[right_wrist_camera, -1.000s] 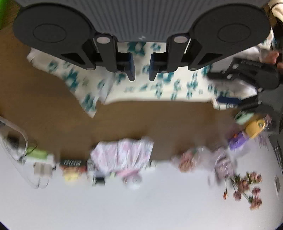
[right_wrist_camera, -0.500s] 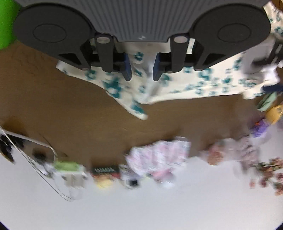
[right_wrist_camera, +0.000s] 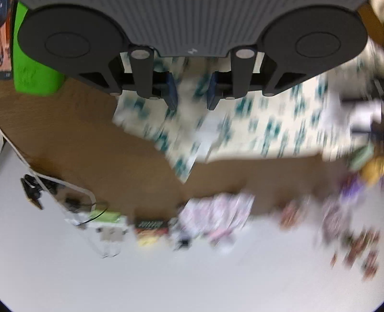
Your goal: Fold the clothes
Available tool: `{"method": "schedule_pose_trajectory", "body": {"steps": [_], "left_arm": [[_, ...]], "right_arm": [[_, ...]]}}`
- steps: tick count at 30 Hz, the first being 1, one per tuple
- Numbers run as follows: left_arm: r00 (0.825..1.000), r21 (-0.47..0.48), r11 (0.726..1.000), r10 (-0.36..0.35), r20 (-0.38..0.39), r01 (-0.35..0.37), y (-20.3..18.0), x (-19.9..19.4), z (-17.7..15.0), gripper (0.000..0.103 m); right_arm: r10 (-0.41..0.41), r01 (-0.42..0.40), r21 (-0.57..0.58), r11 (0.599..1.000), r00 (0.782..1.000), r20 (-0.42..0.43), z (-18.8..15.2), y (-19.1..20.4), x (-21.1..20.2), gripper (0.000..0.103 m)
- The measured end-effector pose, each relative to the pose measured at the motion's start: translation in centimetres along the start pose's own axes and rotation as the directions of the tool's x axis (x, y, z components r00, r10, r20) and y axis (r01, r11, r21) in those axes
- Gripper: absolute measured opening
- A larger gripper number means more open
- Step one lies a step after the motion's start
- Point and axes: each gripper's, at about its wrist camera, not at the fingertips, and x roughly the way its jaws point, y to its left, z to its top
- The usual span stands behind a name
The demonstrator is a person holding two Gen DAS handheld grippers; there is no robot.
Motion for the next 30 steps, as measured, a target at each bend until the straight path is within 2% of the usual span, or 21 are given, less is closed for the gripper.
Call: {"method": "schedule_pose_trajectory", "body": {"steps": [4,7,12,14,15,16,20,23,25,27,30], "left_arm": [[0.994,0.037,0.996,0.085,-0.066,-0.083,-1.2,1.0,-1.5,0.074],[0.993,-0.023,0.995,0.095,-0.074,-0.097,-0.4,0.6,-2.8,0.074],[0.997,-0.177,0.982,0.065,-0.031,-0.07,1.6,0.1,-5.3,0.076],[0.997,-0.176,0.982,0.075,-0.013,-0.076,2.0,-0.2,-5.8,0.077],[0.997,-0.173,0.982,0.08,-0.004,-0.08,2.1,-0.4,-6.1,0.077],[0.997,-0.177,0.981,0.082,0.0,-0.08,2.3,-0.5,-6.2,0.077],[0.991,-0.188,0.973,0.131,-0.008,-0.13,2.7,-0.8,-6.4,0.076],[0.985,-0.155,0.973,0.175,0.006,-0.172,1.9,-2.6,-6.1,0.073],[0.982,-0.154,0.975,0.176,0.075,-0.163,1.8,-4.6,-5.9,0.074],[0.979,-0.182,0.973,0.165,0.118,-0.142,2.0,-6.3,-5.7,0.075],[0.977,-0.208,0.964,0.189,0.1,-0.166,1.7,-7.4,-5.7,0.075]], "right_arm": [[-0.016,0.016,-0.032,0.999,1.0,-0.009,-1.0,0.2,-0.6,0.022],[-0.028,0.027,-0.056,0.998,0.999,-0.016,-1.8,0.3,-1.0,0.024],[-0.07,0.065,-0.087,0.994,0.996,-0.053,-3.0,0.0,-0.6,0.025],[-0.06,0.05,-0.142,0.989,0.996,-0.068,-4.0,0.9,-0.6,0.017],[-0.049,0.037,-0.18,0.983,0.997,-0.066,-4.6,1.6,-0.7,0.009],[-0.065,0.052,-0.217,0.975,0.996,-0.055,-5.0,2.2,-1.0,0.008],[-0.232,0.225,-0.163,0.96,0.973,-0.021,-5.0,0.7,-0.8,0.008],[-0.162,0.165,-0.117,0.979,0.986,0.03,-4.7,-0.3,-3.6,0.012],[-0.077,0.087,-0.121,0.989,0.994,0.08,-5.1,-0.4,-5.8,0.028],[-0.02,0.035,-0.147,0.989,0.995,0.099,-5.8,-0.1,-7.1,0.034],[0.058,-0.039,-0.192,0.981,0.994,0.097,-7.2,0.8,-8.2,0.041]]}}
